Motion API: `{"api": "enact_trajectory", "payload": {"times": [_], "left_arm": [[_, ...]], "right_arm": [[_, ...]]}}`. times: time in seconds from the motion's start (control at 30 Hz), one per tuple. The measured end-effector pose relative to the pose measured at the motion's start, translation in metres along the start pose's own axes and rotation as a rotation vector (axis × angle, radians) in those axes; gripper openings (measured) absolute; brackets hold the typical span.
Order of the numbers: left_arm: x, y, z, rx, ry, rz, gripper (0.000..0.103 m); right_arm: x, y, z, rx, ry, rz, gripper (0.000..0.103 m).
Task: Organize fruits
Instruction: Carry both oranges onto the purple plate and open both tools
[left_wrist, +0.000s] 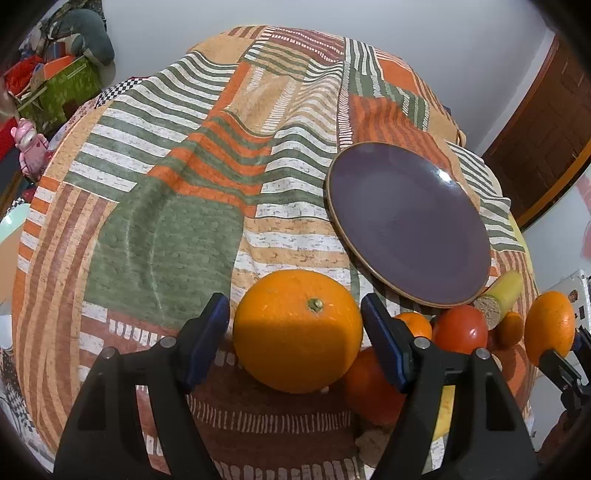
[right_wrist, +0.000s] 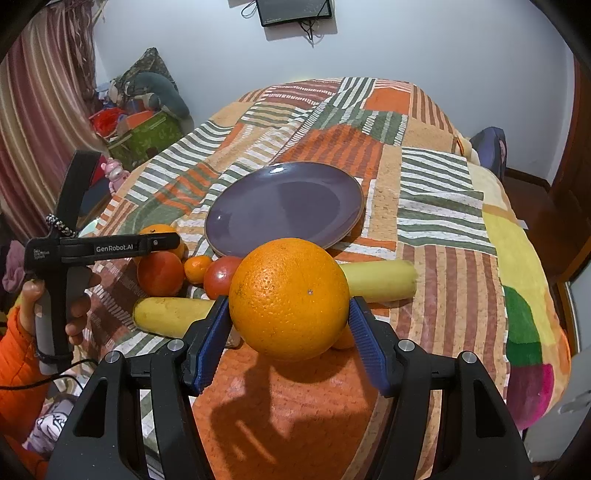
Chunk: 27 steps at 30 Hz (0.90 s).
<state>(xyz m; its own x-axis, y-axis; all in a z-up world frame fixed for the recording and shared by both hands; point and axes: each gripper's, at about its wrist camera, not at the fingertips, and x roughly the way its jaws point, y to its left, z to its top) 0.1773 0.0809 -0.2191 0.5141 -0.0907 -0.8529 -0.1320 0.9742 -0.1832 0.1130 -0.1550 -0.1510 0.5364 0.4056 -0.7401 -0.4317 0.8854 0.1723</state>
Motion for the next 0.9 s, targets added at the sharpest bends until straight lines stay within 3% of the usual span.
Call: {"api": "enact_trajectory", "payload": {"times": [0.43,0.9], "left_arm": [[-0.007,-0.006,0.003,0.057,-0.021,0.032,0.068],[-0.049,-0.017,0.044,0.091,-0.174,0.026,0.067]], "right_arm": [[-0.002,-0.005,0.019,-0.013,-0.05,-0.013,0.061],[0.008,-0.008,0.064,-0.074,-0.137,-0.04,0.061]]}}
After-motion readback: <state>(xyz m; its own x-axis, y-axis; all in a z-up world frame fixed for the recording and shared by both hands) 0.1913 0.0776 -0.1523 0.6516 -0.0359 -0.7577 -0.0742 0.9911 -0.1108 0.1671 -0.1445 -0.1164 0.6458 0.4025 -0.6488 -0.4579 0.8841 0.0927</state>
